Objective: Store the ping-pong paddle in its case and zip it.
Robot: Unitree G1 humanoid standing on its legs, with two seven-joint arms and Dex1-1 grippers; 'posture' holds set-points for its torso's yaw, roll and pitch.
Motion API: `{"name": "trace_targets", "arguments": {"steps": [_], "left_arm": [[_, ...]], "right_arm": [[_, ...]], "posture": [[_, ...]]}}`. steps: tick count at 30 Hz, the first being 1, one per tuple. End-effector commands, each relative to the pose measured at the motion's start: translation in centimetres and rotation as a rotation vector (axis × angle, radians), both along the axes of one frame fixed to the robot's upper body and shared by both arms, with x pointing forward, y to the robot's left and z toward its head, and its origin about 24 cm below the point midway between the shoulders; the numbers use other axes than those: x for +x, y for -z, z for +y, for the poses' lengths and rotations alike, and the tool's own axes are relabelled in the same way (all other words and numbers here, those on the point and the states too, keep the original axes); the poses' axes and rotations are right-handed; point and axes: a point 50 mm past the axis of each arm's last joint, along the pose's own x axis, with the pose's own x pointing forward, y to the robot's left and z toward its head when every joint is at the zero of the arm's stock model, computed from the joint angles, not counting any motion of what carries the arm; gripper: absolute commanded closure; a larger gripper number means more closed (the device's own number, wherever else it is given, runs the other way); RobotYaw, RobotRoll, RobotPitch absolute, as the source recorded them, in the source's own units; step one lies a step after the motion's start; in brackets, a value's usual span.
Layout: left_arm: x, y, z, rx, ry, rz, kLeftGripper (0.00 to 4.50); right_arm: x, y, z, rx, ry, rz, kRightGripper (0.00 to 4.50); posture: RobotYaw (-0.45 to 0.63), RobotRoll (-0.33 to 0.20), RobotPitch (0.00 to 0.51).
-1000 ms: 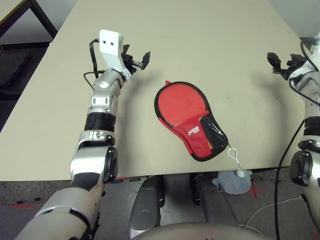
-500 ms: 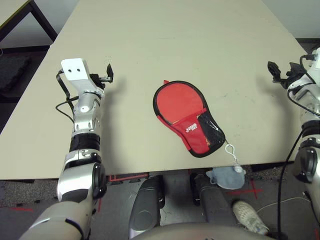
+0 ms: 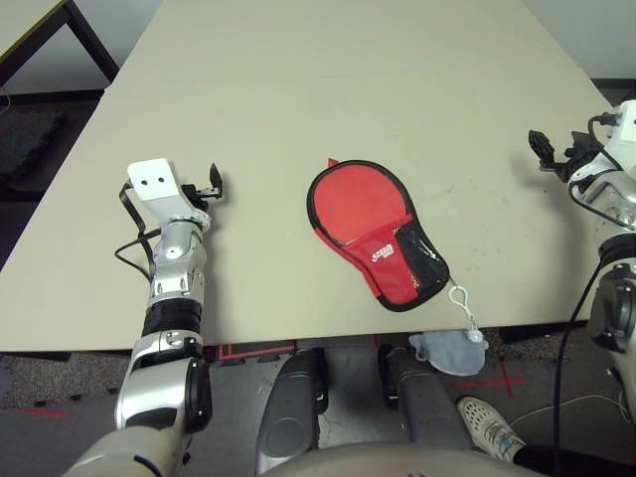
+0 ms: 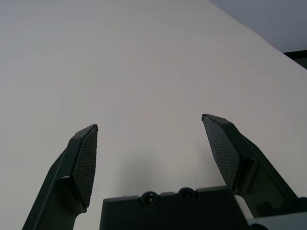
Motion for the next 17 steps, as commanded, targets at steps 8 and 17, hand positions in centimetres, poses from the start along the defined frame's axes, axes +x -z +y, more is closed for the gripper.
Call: {"name": "trace_targets", "arguments": {"steps": [8,17], "left_arm": [[0.8,-0.5,-0.2,0.008,0.007,-0.014,0.00],[-0.1,-0.7,0.6,0.033,-0.003,-0.024,0.00]], "right_arm": [[0.3,1.0,0.9,0.026,0.006,0.011,0.02],[0.2,1.1,0.7,0.012,-0.003,0.029,0.02]], "posture": [[-0.02,0.000,0.166],[0.01,0.000,0.198]]}}
